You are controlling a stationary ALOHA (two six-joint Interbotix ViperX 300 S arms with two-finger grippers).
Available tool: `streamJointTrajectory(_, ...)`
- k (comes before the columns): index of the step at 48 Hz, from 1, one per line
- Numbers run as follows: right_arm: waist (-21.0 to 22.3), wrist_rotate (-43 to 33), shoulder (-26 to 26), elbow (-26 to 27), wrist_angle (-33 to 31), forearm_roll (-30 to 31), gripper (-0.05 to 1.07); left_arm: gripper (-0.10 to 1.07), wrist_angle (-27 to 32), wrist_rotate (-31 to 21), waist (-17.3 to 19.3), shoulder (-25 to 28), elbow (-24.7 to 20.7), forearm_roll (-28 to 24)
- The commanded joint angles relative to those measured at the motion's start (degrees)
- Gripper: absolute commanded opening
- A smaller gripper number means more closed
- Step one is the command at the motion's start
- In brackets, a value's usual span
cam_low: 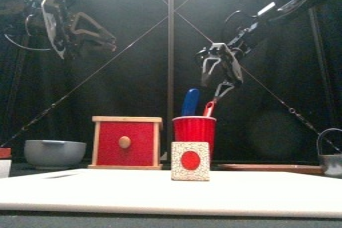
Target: Grab knife handle
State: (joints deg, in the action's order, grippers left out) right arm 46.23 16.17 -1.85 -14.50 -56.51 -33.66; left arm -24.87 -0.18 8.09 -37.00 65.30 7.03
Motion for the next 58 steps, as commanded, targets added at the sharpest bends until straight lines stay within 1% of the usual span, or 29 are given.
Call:
streamJointTrajectory(1,0.79,0.97,2.99,5.45,-5.19,-0.53,1.03,0.69,-0.35,-0.09,0.18,0.00,-0.62,0.09)
streamJointTrajectory(8,0.79,1.32,7.73,10.37,-11.95,-0.09,1.03,0.69,-0.26,0.00,0.18,0.09,-0.44,0.97)
streamJointTrajectory(15,0.79,1.49,11.43,13.01,-16.08,0.88,1.03,0.69,-0.26,0.09,0.18,0.09,-0.26,1.49)
streamJointTrajectory(23,0.44,2.02,13.62,13.36,-18.63,0.62,1.03,0.69,-0.18,0.00,0.18,0.00,0.00,1.58)
streamJointTrajectory(32,-0.26,3.16,14.68,13.62,-18.81,0.79,1.02,0.69,-0.18,0.00,0.18,0.00,0.18,1.58)
streamJointTrajectory(37,-0.26,3.16,15.12,13.71,-18.81,0.88,1.00,0.69,-0.18,0.00,0.18,0.09,0.26,1.49)
streamJointTrajectory(44,-0.88,3.16,16.08,14.06,-18.72,0.97,0.90,0.69,-0.18,-0.09,0.26,0.00,0.44,1.58)
streamJointTrajectory(52,-1.93,2.99,16.61,14.33,-18.72,1.05,0.73,0.69,-0.18,-0.09,0.26,0.00,0.79,2.11)
streamJointTrajectory(58,-1.93,2.90,16.61,14.33,-18.81,1.23,0.61,0.69,-0.18,0.09,0.35,0.00,0.88,2.81)
